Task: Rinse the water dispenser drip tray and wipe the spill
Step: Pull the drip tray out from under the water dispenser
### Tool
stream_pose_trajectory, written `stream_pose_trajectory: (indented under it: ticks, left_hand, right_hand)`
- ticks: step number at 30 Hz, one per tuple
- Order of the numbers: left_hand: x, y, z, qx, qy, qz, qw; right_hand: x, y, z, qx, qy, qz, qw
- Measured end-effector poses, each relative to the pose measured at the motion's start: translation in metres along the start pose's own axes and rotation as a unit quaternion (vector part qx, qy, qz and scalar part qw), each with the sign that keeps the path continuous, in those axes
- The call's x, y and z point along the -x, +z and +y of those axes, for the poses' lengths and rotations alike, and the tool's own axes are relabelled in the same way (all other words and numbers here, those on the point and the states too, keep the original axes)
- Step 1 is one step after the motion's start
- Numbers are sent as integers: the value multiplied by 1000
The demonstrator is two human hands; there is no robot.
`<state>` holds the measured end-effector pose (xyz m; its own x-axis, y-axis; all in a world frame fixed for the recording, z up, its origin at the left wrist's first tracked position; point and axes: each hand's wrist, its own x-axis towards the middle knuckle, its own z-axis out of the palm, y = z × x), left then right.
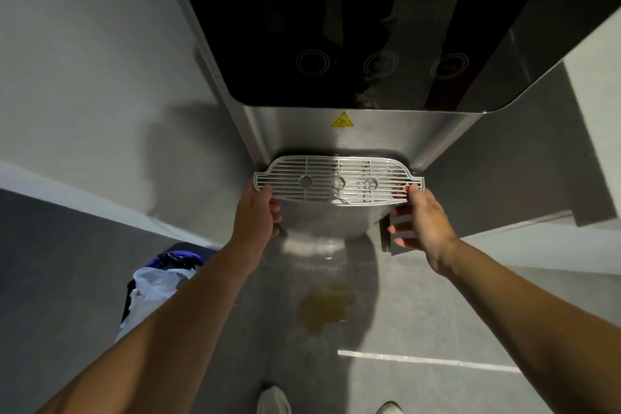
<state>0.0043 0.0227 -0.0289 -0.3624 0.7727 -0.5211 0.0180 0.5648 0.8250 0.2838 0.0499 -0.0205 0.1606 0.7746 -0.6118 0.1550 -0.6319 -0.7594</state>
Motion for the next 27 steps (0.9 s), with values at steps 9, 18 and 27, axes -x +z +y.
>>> stream_pose_trajectory:
  ticks: [9, 18, 27]
  left_hand:
    - [68, -33, 13, 22, 6, 27, 999]
    - [223, -67, 63, 11, 29, -16, 999]
    - [358, -53, 116, -21, 70, -117, 990]
  right_hand:
    - [90, -12, 10, -47, -15, -4, 999]
    - [267, -69, 6, -102, -23, 37, 994]
    - [424, -157, 21, -201, -19, 96, 975]
